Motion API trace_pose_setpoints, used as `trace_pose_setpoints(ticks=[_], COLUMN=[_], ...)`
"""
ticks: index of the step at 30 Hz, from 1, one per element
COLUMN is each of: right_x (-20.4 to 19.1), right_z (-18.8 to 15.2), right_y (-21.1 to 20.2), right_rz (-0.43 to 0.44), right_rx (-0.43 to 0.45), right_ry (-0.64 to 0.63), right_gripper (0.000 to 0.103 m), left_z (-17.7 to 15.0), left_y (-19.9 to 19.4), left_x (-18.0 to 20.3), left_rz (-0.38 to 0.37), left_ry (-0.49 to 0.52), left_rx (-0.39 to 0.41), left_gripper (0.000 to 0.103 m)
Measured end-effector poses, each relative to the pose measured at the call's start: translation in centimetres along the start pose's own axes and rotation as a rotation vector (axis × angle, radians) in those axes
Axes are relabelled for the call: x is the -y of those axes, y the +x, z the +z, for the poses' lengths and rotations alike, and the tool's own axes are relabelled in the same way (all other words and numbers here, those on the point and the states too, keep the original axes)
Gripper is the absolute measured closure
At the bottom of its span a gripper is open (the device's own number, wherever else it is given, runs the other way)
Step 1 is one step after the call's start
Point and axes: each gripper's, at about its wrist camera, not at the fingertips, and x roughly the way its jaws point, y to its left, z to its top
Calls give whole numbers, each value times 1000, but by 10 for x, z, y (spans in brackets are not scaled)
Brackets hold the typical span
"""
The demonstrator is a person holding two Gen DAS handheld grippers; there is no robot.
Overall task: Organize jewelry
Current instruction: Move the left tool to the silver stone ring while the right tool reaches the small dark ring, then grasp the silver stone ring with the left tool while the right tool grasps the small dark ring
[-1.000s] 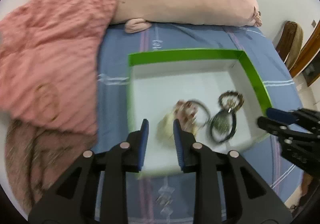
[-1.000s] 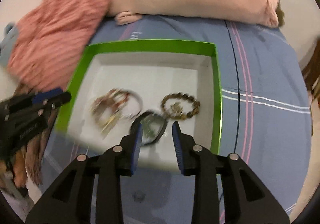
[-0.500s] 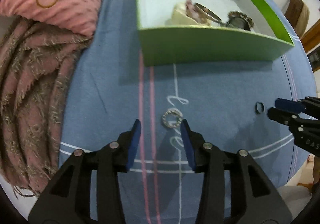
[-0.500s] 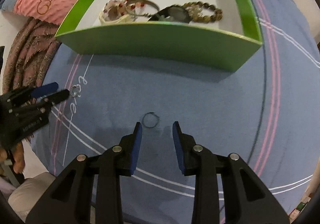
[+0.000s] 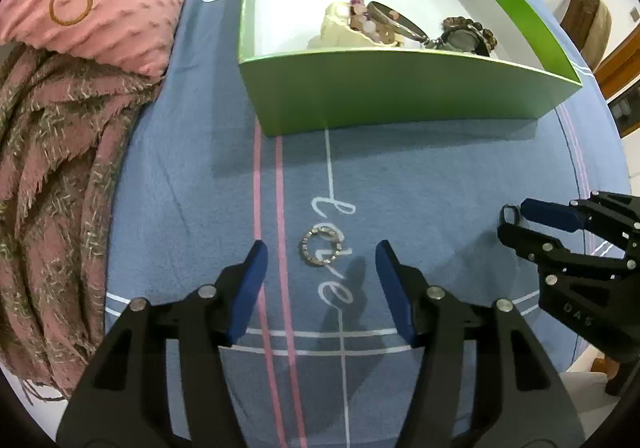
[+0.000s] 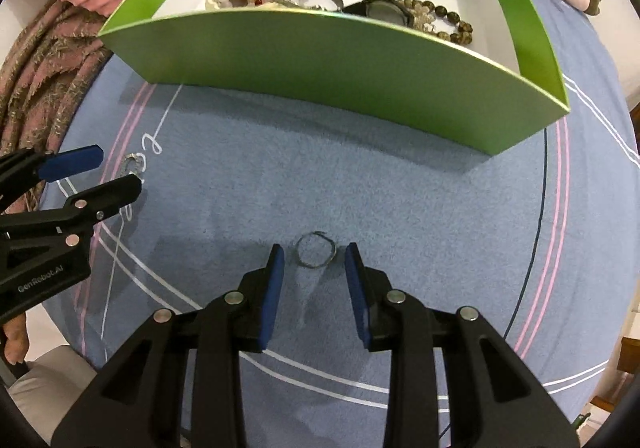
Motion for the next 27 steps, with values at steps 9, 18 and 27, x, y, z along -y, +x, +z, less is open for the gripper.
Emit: trace_pose_setpoints(ticks=[9,18,27], right_x=[-11,-5,1], right_z=[1,-5,-6], right_y=[3,1,-2], right_rz=[5,9,23], right_rx=[8,13,14], right_ry=[-17,-14,-2], right_gripper=[71,72,82], left_z=[-3,-2,-1], left_y=[8,21,12], left_x=[-6,-12,-8], left_rz=[-30,-3,11], left_ry=[-13,-22,-9], left_rx=[-18,-23,1], left_gripper=[52,81,82])
